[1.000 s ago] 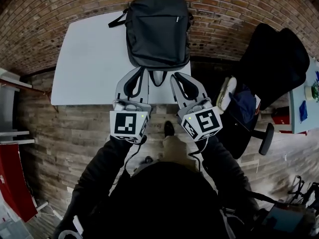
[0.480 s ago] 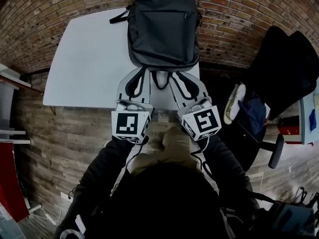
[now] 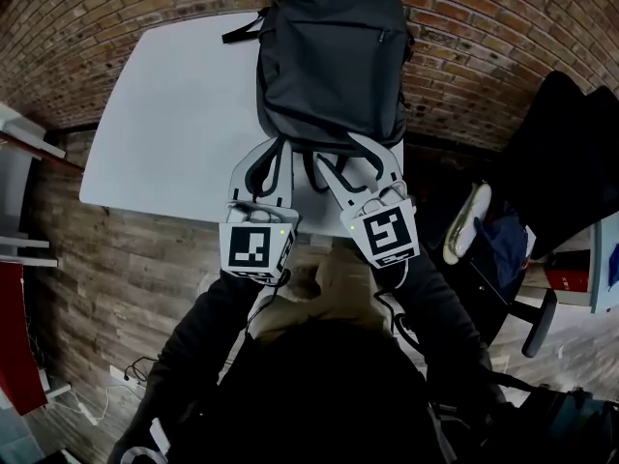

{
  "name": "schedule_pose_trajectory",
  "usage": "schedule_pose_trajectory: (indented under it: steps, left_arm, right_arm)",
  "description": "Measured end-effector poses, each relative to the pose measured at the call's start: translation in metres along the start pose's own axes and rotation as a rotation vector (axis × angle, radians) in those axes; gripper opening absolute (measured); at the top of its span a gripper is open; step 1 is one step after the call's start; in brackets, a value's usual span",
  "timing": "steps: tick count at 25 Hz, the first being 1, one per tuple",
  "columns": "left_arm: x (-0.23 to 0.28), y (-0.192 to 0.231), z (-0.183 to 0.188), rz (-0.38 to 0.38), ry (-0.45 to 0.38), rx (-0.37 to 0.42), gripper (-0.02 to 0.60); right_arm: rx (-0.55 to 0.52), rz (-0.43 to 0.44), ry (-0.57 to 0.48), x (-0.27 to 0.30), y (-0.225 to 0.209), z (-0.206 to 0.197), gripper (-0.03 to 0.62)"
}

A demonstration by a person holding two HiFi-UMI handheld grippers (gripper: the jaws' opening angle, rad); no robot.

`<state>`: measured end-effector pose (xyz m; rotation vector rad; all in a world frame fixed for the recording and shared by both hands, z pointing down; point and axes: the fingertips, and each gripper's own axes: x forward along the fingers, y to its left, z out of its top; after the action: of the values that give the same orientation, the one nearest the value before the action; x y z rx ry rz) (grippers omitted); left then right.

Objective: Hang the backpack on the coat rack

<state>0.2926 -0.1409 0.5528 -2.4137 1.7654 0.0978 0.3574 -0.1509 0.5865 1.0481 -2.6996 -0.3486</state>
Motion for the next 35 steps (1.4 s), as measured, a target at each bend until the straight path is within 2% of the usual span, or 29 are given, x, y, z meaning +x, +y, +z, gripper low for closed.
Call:
schedule_pose_trajectory:
  steps: [5,9,11,18,26,35]
  left_arm:
    - [0.008,0.013,-0.012,0.025,0.025,-0.012,0.009]
    - [0.016,0.021,-0.012,0.037,0.028,-0.018,0.009]
    - [0.019,0.025,-0.012,0.043,0.035,-0.021,0.009]
    - [0.021,0.034,-0.012,0.064,0.066,-0.028,0.009]
    - [0.02,0.049,0.017,0.124,0.114,-0.003,0.009]
    - [0.045,0.055,0.105,0.127,0.076,0.02,0.009]
  right_arm:
    - [-0.056,0.05,0.114,0.025,0.0,-0.017,0.186]
    - [-0.132,0.046,0.164,0.034,0.0,-0.022,0.104]
    - [-0.151,0.061,0.185,0.038,0.0,-0.024,0.037]
    - [-0.048,0.087,0.167,0.038,-0.002,-0.019,0.025]
    - [0.011,0.065,0.11,0.036,-0.028,0.042,0.023]
    - [0.02,0.053,0.056,0.03,-0.084,0.141,0.021]
